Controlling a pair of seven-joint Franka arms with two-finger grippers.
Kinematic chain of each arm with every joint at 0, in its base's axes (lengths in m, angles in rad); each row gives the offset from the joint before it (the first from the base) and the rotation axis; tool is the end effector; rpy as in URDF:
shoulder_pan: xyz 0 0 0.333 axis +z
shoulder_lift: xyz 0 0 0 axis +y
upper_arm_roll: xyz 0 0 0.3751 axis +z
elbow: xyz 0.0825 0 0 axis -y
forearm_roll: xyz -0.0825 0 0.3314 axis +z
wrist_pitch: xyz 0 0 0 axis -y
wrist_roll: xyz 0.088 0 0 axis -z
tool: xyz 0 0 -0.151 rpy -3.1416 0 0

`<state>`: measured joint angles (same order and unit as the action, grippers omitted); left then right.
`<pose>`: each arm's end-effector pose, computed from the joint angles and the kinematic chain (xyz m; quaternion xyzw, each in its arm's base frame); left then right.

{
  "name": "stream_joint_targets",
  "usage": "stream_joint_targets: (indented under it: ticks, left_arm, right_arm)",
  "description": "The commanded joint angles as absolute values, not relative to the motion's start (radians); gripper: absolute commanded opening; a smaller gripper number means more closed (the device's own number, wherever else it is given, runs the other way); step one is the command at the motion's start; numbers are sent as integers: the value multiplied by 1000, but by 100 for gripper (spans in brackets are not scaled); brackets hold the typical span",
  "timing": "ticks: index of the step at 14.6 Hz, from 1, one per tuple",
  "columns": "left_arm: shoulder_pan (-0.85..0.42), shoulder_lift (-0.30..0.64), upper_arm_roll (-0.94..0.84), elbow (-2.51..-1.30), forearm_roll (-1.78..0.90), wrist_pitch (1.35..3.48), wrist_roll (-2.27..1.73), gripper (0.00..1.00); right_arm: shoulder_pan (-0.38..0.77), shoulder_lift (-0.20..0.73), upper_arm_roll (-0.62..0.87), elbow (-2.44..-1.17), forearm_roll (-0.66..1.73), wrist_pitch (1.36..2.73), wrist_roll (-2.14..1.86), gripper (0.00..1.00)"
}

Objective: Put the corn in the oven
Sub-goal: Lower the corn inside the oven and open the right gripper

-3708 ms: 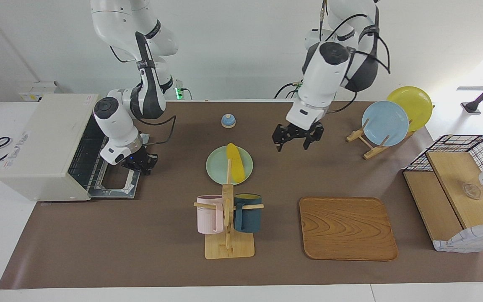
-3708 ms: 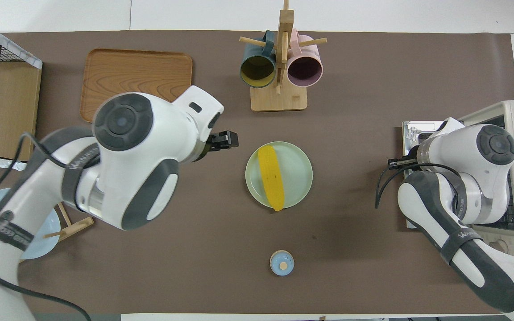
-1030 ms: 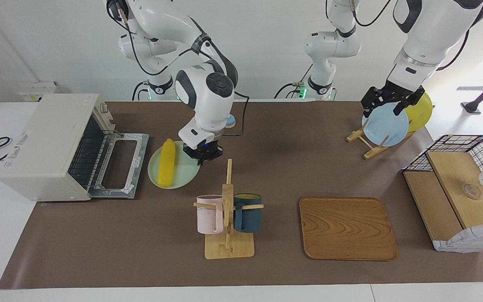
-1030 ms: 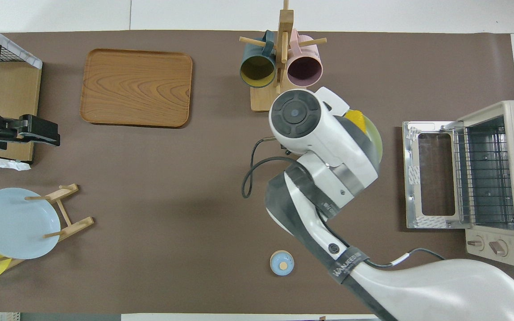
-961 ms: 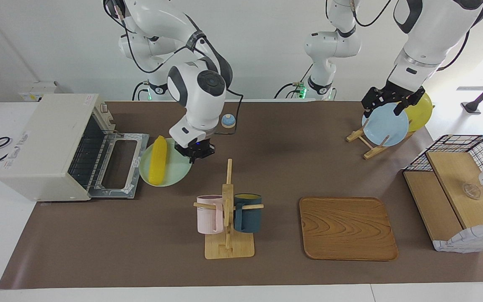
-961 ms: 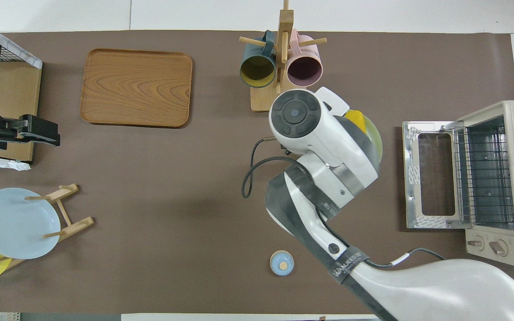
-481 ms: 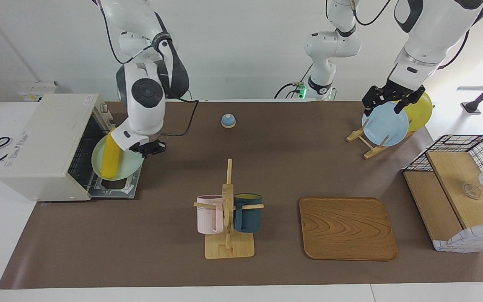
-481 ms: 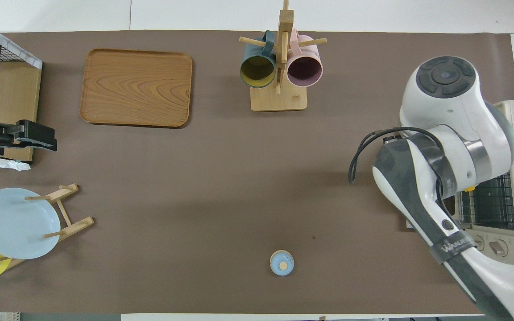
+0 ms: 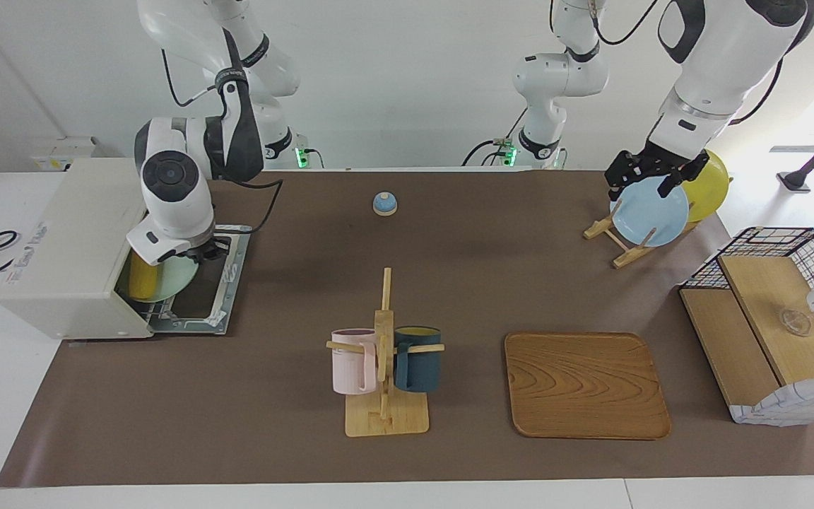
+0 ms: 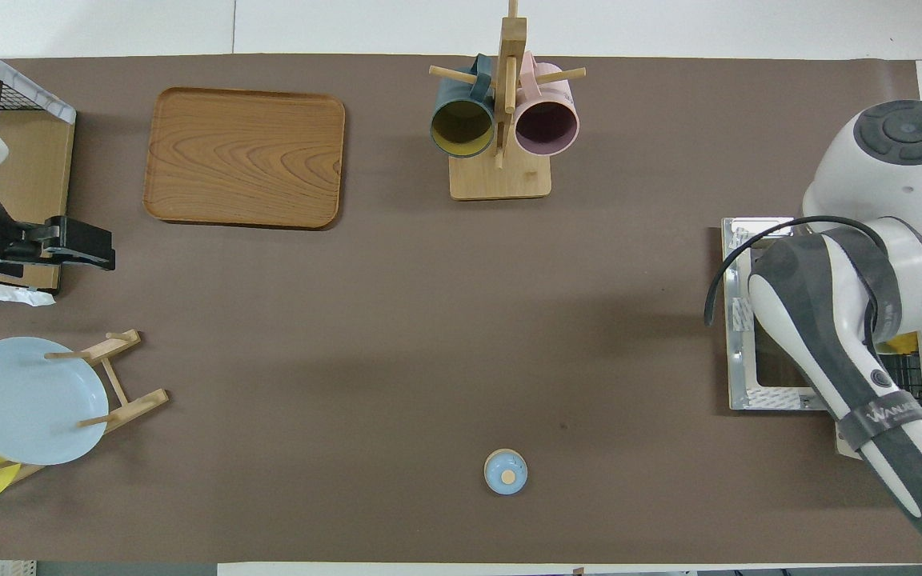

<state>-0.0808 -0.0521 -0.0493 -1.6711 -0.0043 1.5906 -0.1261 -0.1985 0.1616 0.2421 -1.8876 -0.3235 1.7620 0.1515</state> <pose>0.4773 -0.0638 0.6249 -0.9999 0.0019 0.0142 0.0010 0.5196 -0.0252 0.4476 0.9814 0.0008 -0.1245 0.1460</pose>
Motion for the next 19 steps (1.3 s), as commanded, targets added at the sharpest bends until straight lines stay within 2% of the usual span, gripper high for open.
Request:
stream_joint_targets:
  ticks: [1,5,8,10,12,13,17,19]
  left_arm:
    - [-63,-81,-61,-1706,-23,1606,-123,100]
    - [-66,-81,-61,-1704,-25,1603,-120,100]
    - [-64,-81,-61,-1703,-35,1605,-121,100]
    - [-63,-81,-61,-1703,-48,1606,-123,100]
    - [-63,-81,-61,-1703,-48,1601,-121,100]
    - [-61,-81,-60,-1701,-48,1601,-121,100]
    - [-64,-80,-58,-1698,-45,1605,-127,100]
    - [-55,-81,-54,-1698,-44,1600,-127,100]
  right_arm:
    - [-265,117,256,-1960,-319,1819,92,0]
    - [-302,71,255,-2106,-276,1969,71,0]
    - [-302,67,255,-2118,-276,1980,75,0]
    - [-302,67,255,-2117,-275,1982,75,11]
    - [-301,69,256,-2111,-275,1980,77,31]
    - [-296,71,256,-2108,-265,1979,77,35]
    - [-278,77,262,-2040,-247,1918,77,47]
    - [-227,83,262,-2017,-241,1894,100,45]
